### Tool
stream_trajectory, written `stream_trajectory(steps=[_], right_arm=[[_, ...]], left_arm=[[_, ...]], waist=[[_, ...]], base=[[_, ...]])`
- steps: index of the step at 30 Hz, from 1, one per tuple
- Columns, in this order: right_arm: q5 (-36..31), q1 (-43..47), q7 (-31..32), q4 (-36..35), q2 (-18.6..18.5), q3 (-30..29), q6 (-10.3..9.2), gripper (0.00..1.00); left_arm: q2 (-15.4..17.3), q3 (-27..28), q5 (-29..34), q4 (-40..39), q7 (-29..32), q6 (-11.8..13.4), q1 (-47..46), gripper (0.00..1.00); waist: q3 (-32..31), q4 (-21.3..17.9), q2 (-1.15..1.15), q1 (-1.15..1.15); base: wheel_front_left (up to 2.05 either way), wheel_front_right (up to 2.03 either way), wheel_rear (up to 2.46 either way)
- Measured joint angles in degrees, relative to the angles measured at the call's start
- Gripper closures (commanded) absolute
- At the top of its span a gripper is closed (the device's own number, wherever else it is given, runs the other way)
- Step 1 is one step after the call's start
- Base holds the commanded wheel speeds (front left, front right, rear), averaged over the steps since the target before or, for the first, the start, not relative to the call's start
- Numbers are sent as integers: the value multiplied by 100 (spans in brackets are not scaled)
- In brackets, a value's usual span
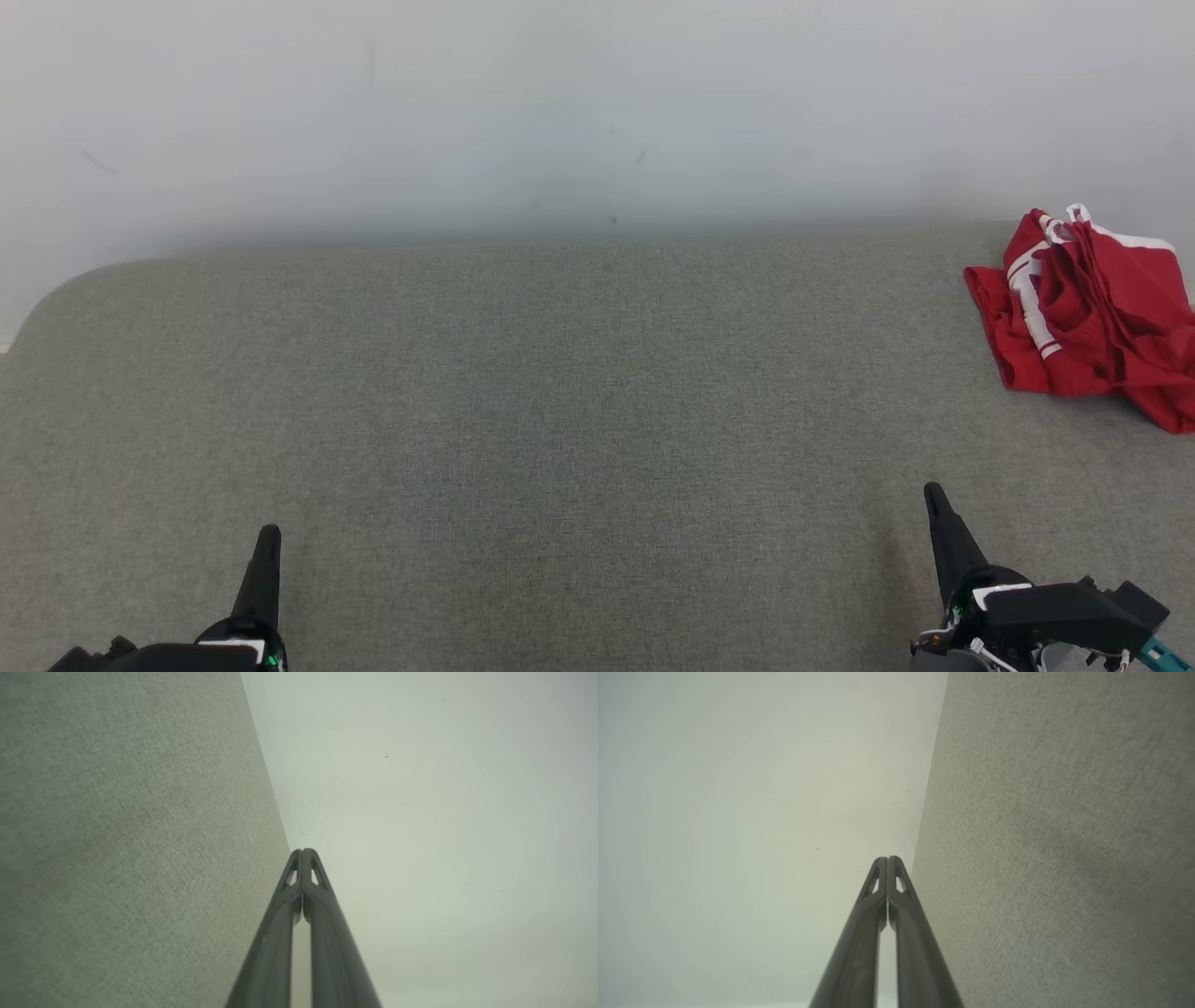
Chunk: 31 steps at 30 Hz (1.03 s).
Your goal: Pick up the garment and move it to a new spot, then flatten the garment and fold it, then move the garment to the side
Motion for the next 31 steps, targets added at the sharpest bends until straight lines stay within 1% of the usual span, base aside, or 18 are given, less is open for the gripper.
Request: stream_trajectory(steps=[20,31], right_arm=[[831,-121,231,19,25,-75,0,100],[893,-132,235,20,27,-82,0,100]], left_arm=[[-20,53,-921,38,215,-78,-122,100],[-23,56,-968,42,240,-78,-127,100]], waist=[[13,-29,0,0],[14,-31,0,0]], base=[[0,0,0],[0,0,0]])
